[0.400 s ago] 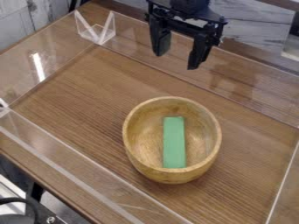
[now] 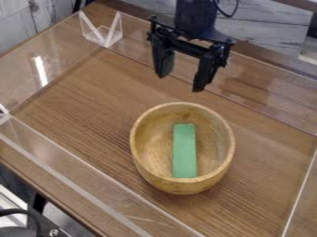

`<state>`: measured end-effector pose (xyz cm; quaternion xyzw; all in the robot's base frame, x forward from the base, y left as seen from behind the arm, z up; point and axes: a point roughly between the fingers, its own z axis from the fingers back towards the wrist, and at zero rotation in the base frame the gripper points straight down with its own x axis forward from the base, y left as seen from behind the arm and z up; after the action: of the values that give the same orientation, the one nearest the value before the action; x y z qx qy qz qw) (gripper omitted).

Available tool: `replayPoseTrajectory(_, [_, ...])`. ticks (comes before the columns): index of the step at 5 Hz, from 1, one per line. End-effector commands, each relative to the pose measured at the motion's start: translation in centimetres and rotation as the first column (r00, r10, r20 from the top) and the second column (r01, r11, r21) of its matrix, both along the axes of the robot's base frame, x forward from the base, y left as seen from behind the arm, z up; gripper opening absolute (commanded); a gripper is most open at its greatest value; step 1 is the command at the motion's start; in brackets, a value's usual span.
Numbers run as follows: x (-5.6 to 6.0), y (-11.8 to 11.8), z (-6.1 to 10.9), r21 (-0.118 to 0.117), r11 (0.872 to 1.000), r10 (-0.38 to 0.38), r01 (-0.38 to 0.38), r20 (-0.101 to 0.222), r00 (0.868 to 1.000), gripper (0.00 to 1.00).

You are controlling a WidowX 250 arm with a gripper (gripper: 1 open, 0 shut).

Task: Remove the green block from inside the brown bowl and put it on the table

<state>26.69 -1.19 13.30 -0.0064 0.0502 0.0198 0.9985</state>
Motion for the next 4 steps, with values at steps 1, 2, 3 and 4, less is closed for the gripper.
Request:
replayPoseTrajectory(1, [-1.1,0.4,0.0,-0.003,1.000,-0.002,0.002,0.049,0.999,1.00])
replayPoseTrajectory(2, [-2.4,0.6,-1.2,-0.004,0.999,0.045,-0.045,0.075,0.996,1.00])
replayPoseTrajectory(3, [-2.7,-0.6,-1.6,-0.008,0.999,0.043,-0.043,0.098,0.994,1.00])
replayPoseTrajectory(4, [-2.7,-1.4,-2.1,-0.010,1.000,0.005,-0.004,0.093,0.996,1.00])
